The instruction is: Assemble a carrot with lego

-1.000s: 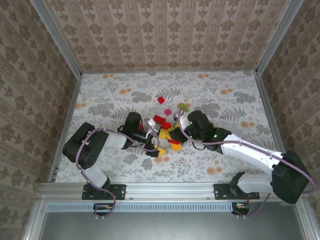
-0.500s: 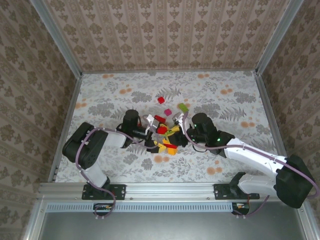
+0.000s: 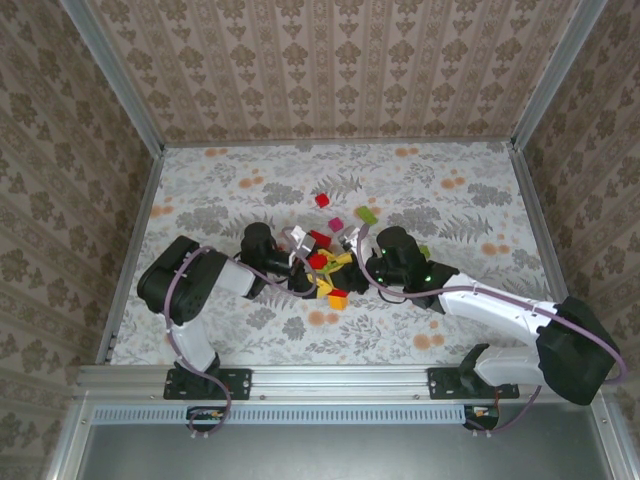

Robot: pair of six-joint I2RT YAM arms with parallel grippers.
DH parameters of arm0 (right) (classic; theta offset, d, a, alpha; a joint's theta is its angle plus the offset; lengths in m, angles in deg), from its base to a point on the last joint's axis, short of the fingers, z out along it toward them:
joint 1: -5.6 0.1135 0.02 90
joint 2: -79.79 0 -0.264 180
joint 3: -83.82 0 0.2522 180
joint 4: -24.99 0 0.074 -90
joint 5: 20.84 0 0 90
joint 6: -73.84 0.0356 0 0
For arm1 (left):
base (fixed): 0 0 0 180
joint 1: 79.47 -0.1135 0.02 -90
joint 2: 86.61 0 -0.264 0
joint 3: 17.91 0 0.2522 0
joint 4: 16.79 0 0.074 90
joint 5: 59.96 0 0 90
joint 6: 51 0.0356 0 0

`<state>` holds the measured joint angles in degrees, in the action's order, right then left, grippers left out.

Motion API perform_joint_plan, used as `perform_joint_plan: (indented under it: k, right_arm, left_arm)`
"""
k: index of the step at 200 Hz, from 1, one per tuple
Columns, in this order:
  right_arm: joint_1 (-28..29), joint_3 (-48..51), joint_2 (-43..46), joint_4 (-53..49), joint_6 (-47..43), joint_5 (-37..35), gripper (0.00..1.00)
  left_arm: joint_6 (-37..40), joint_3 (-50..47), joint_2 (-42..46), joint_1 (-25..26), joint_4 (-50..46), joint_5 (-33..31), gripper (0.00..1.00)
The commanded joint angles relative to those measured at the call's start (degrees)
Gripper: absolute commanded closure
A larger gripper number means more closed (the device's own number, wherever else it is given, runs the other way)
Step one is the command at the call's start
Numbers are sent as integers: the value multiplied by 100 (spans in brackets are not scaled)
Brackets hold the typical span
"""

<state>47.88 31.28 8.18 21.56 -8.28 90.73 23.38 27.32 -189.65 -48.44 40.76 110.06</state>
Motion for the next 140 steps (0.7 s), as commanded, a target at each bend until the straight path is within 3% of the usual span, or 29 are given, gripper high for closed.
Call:
perform_joint_plan:
  k: [1,60,81,97,140]
  right_arm:
    - [35,-85,-42,178,40,166,68]
    - [40,-140,96,-70,-76,9,66]
    - [39,-183,100,-156,-96,-3,64]
    - [41,-221,104,-218,-111,-42,58]
    - [41,-542,379,-797,-327,-269,31]
  left_arm:
    - [-140,15,4,-27,314,246,33]
    - [-203,84,-85,0,319,319,54]
    - [-203,75,-84,0,314,322,57]
    - [-194,79,-93,0,318,309,59]
    - [-86,96,-274,-26,242,123,61]
